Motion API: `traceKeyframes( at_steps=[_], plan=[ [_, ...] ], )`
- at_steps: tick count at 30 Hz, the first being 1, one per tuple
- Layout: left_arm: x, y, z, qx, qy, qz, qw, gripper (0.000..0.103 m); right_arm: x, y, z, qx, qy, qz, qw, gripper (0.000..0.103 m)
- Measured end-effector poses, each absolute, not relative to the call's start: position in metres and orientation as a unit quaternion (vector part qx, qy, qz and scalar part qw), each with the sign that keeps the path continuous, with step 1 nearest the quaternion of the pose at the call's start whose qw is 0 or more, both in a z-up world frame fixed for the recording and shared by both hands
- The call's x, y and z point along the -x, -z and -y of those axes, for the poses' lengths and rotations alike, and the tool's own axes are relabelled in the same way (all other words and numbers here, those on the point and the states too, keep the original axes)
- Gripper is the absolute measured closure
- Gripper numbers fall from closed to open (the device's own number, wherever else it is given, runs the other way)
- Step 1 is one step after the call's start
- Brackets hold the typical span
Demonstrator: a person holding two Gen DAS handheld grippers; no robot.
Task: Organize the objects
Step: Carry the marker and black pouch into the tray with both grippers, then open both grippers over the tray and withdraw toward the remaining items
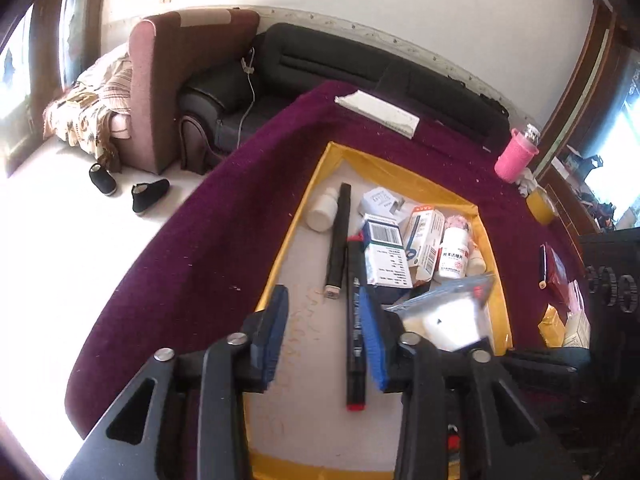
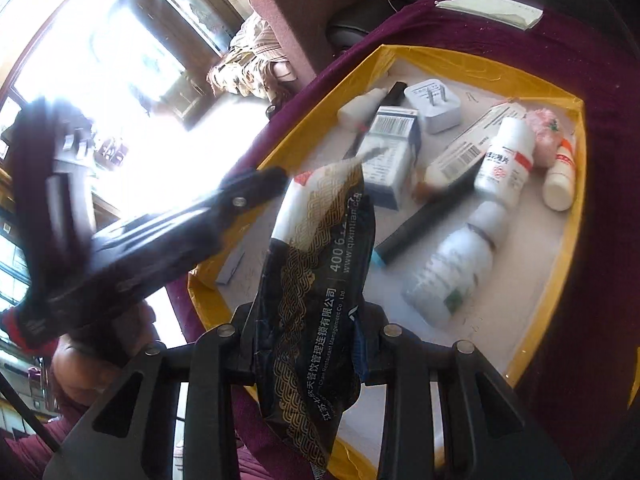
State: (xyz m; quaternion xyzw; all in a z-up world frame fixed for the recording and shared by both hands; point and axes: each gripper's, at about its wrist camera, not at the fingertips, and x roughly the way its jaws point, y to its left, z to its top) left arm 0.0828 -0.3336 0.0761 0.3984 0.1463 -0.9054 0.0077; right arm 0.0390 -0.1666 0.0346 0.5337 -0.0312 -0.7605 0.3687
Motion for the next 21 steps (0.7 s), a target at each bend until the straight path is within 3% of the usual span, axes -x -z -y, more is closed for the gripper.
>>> traceKeyframes(
  at_steps=[2,7,9,14,21],
  plan=[
    [-0.099,-0.082,0.348,-0.382,0.910,-0.162,0.015,0.056,-0.035,-0.028,0.175,-0.531,0.767,0.017,0.359,0.069],
    [-0.121,-0.081,0.366,-0.378,0.909,-0.176,0.020,0.053,-0.029,-0.019,0.175,-0.533,0.780,0.001,0.328,0.058],
    [-0.123,-0.076,0.365,-0.381,0.909,-0.169,0.020,0.051,-0.031,-0.027,0.164,-0.524,0.785,0.014,0.330,0.049],
    [-0.118,-0.065,0.359,-0.394,0.900,-0.187,0.007,0.051,-0.032,-0.056,0.120,-0.487,0.816,0.039,0.309,0.042],
    [-0.121,-0.072,0.334,-0.388,0.904,-0.177,-0.025,0.051,-0.031,-0.082,0.054,-0.475,0.844,0.074,0.236,0.042]
  ],
)
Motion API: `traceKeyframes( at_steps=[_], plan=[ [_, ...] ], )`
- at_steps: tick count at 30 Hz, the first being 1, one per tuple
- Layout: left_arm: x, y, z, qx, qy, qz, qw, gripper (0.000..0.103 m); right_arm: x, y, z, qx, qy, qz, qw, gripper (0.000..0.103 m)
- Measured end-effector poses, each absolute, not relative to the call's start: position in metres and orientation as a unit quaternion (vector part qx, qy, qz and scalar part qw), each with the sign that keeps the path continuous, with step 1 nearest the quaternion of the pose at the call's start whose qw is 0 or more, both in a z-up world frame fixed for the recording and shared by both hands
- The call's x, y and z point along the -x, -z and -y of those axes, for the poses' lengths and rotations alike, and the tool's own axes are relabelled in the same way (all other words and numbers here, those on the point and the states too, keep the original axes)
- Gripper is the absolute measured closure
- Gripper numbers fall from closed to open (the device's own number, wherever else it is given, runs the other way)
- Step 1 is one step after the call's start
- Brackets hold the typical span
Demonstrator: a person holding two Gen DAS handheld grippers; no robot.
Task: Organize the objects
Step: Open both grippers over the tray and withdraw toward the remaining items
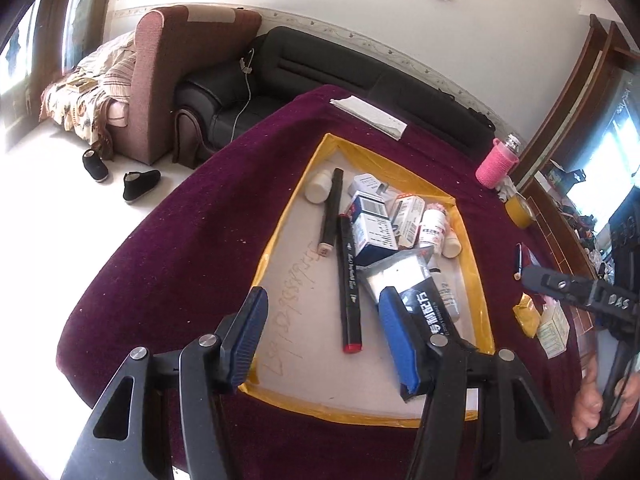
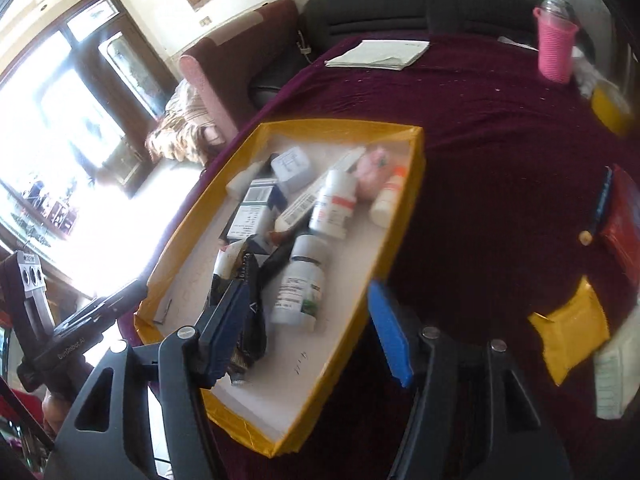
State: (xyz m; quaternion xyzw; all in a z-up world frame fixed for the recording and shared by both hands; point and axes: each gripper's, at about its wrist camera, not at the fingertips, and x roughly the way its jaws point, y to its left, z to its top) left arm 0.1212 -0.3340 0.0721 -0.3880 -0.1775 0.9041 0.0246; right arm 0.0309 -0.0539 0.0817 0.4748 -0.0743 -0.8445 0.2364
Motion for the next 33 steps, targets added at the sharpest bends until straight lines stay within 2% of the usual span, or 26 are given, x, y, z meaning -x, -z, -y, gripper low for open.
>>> traceKeyframes(
  at_steps=[4,6,8,11,14,18,21,26,30,33],
  plan=[
    [-0.126,-0.081,0.314,0.373,-0.911,0.171,0.048,0.050,-0.073,-0.166,0.070,-0.449,0.846,0.054,0.283,0.040],
    [-0.124,-0.082,0.302,0.377,-0.908,0.172,0.057,0.047,-0.108,-0.215,0.093,-0.416,0.854,0.004,0.312,0.024],
    [-0.120,-0.080,0.290,0.390,-0.902,0.176,0.065,0.047,-0.156,-0.259,0.114,-0.354,0.876,-0.074,0.318,0.018],
    [-0.114,-0.081,0.269,0.406,-0.893,0.178,0.078,0.047,-0.215,-0.299,0.142,-0.281,0.882,-0.169,0.338,0.018],
    [-0.111,-0.088,0.244,0.407,-0.894,0.164,0.091,0.047,-0.232,-0.305,0.153,-0.297,0.863,-0.196,0.359,0.018],
    [-0.103,-0.100,0.206,0.410,-0.894,0.135,0.123,0.048,-0.207,-0.296,0.112,-0.350,0.857,-0.125,0.358,0.018],
    [-0.100,-0.109,0.163,0.408,-0.891,0.096,0.173,0.048,-0.160,-0.269,0.042,-0.388,0.861,-0.022,0.329,0.018],
    [-0.084,-0.110,0.093,0.410,-0.886,0.018,0.217,0.044,-0.071,-0.188,-0.099,-0.425,0.877,0.118,0.189,0.018],
    [-0.054,-0.124,0.058,0.396,-0.891,-0.011,0.223,0.044,-0.036,-0.122,-0.220,-0.394,0.890,0.227,0.034,0.018],
    [-0.017,-0.127,0.024,0.393,-0.890,-0.042,0.228,0.044,-0.026,-0.087,-0.286,-0.359,0.881,0.305,-0.035,0.018]
  ],
)
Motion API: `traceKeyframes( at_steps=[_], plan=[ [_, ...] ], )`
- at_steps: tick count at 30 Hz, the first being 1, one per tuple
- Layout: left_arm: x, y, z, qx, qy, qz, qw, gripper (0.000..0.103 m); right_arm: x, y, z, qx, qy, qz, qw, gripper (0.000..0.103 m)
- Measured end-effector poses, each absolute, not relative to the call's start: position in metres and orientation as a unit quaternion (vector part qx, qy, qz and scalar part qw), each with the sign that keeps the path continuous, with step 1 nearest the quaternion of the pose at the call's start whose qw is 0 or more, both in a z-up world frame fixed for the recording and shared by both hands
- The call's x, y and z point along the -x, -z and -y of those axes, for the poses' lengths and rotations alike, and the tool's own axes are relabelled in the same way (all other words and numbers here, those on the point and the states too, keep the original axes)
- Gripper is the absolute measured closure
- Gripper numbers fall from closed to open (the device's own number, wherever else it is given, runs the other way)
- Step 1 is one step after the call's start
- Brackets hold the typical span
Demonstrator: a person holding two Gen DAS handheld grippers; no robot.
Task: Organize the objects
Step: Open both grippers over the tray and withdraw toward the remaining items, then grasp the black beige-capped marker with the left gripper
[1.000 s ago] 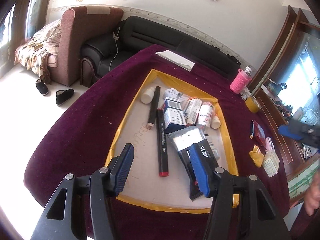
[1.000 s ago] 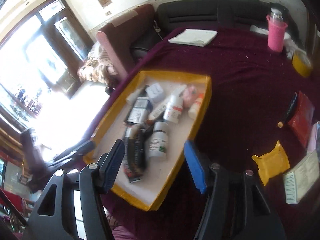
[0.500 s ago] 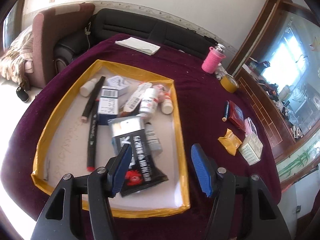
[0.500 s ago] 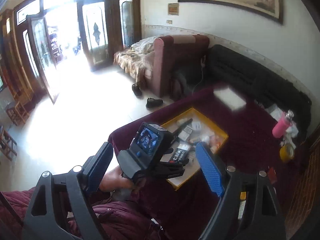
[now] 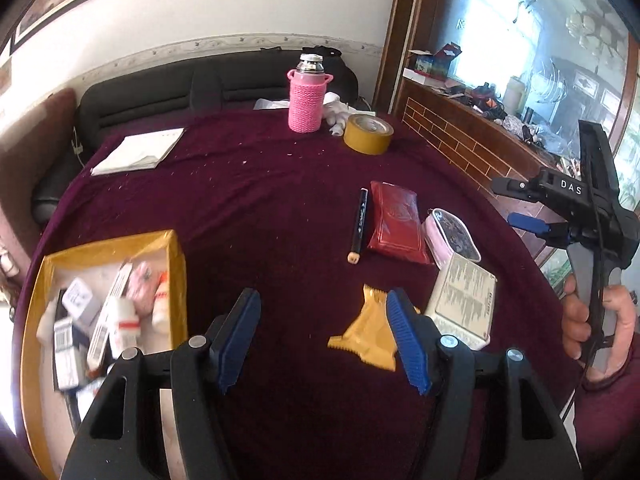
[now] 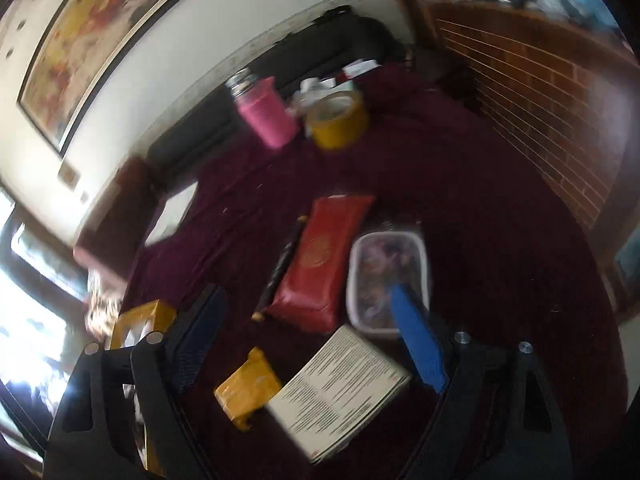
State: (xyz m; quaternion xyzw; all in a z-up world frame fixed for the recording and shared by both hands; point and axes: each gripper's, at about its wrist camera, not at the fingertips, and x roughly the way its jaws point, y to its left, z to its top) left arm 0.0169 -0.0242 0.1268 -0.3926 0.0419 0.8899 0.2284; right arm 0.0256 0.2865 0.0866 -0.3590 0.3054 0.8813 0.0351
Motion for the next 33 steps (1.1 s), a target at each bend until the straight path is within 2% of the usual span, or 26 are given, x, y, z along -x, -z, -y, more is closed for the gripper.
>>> traceKeyframes(
  at_steps=[3,7,9,12,15,23,25,26,27,28,33],
  plan=[
    [0.020,-0.111,-0.016,0.415,-0.877,-0.078,0.230,0.044,-0.015,-0.074,-0.319,0.328,-0.881,-0.335,0.066,0.018],
    [0.057,-0.078,-0.059,0.444,-0.860,-0.124,0.220,0.044,0.000,-0.070,-0.332,0.299,-0.895,-0.318,0.089,0.018],
    [0.075,-0.066,-0.066,0.457,-0.856,-0.118,0.211,0.044,0.005,-0.068,-0.335,0.292,-0.902,-0.304,0.091,0.018],
    [0.102,-0.057,-0.068,0.475,-0.850,-0.060,0.220,0.044,0.008,-0.059,-0.337,0.289,-0.908,-0.285,0.103,0.018],
    [0.119,-0.046,-0.079,0.480,-0.845,-0.044,0.231,0.044,0.011,-0.048,-0.337,0.320,-0.896,-0.292,0.100,0.019],
    [0.138,-0.027,-0.108,0.471,-0.844,-0.117,0.229,0.045,0.012,-0.041,-0.335,0.325,-0.893,-0.300,0.082,0.019],
    [0.141,-0.023,-0.105,0.478,-0.841,-0.122,0.223,0.057,0.014,-0.039,-0.336,0.329,-0.890,-0.307,0.077,0.019],
    [0.139,-0.023,-0.104,0.476,-0.840,-0.130,0.228,0.067,0.015,-0.036,-0.336,0.333,-0.887,-0.310,0.074,0.019],
    [0.136,-0.024,-0.103,0.477,-0.836,-0.133,0.237,0.081,0.016,-0.034,-0.336,0.338,-0.884,-0.314,0.073,0.019],
    [0.134,-0.025,-0.103,0.483,-0.831,-0.131,0.245,0.087,0.013,-0.032,-0.337,0.341,-0.882,-0.316,0.071,0.019],
    [0.120,-0.024,-0.121,0.451,-0.843,-0.188,0.226,0.088,0.012,-0.029,-0.335,0.349,-0.879,-0.318,0.070,0.019]
  ],
)
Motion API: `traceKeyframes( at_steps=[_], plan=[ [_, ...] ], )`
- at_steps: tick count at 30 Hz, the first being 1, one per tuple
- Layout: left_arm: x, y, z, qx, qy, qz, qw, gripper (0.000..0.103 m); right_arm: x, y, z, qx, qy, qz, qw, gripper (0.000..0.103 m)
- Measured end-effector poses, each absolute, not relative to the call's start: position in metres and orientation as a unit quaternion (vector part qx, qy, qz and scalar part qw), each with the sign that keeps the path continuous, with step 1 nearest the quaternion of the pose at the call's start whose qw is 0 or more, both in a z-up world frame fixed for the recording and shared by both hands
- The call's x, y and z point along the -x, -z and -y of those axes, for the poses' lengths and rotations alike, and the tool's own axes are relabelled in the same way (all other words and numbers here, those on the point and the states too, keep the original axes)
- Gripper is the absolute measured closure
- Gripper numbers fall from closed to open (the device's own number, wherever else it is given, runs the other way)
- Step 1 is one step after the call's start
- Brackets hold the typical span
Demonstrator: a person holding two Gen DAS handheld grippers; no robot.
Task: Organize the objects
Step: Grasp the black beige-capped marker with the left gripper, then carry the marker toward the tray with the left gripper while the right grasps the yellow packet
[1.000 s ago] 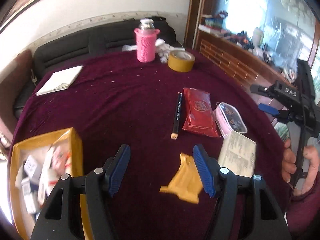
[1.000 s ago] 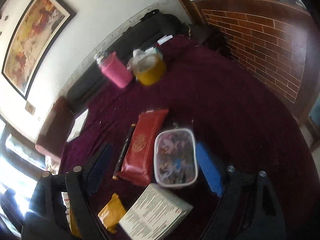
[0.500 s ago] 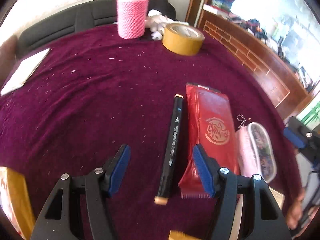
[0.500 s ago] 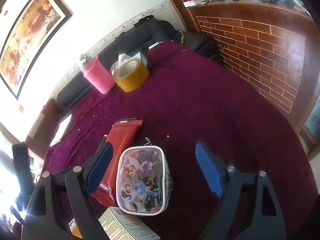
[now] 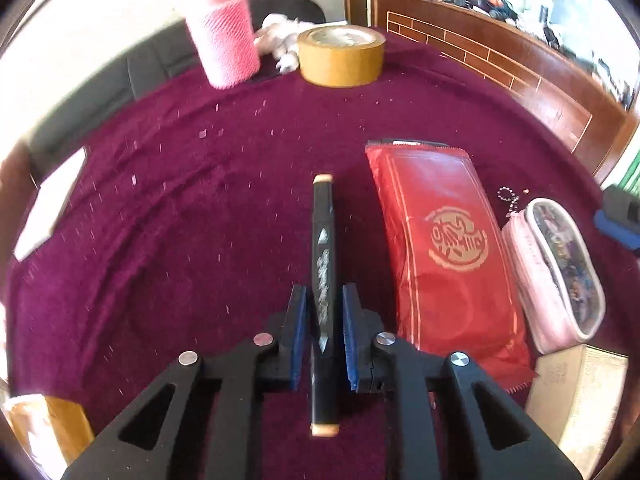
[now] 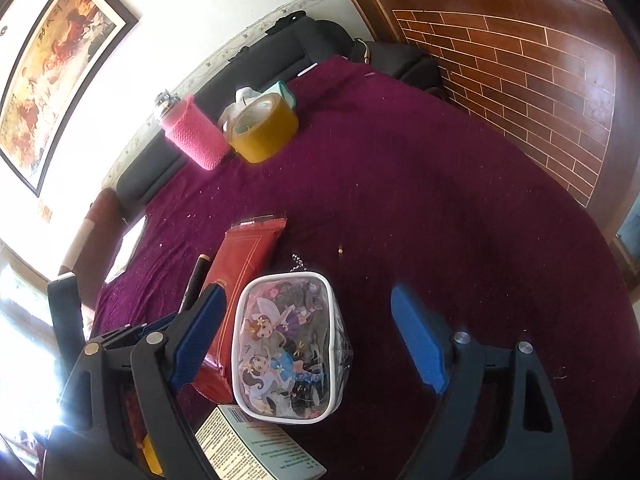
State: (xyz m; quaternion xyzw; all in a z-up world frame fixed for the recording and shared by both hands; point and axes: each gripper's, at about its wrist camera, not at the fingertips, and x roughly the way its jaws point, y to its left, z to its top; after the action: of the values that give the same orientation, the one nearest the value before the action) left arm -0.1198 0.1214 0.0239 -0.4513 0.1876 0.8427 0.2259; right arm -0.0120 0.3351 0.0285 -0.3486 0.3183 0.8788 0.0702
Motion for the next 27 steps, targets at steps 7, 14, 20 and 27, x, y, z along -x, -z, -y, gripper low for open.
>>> traceKeyframes(
  at_steps=[7,14,20,27],
  plan=[
    [0.135,-0.024,-0.116,0.473,-0.852,-0.133,0.182,0.065,0.010,-0.027,-0.337,0.350,-0.880,-0.308,0.089,0.019],
    [0.099,-0.048,-0.082,0.445,-0.867,-0.089,0.208,0.092,0.009,-0.025,-0.346,0.349,-0.878,-0.308,0.111,0.019],
    [0.038,-0.096,-0.001,0.395,-0.891,0.023,0.220,0.092,0.010,-0.026,-0.344,0.346,-0.885,-0.294,0.108,0.019],
    [-0.039,-0.128,0.085,0.346,-0.914,0.080,0.195,0.092,0.007,-0.030,-0.328,0.336,-0.900,-0.253,0.117,0.019]
  ],
)
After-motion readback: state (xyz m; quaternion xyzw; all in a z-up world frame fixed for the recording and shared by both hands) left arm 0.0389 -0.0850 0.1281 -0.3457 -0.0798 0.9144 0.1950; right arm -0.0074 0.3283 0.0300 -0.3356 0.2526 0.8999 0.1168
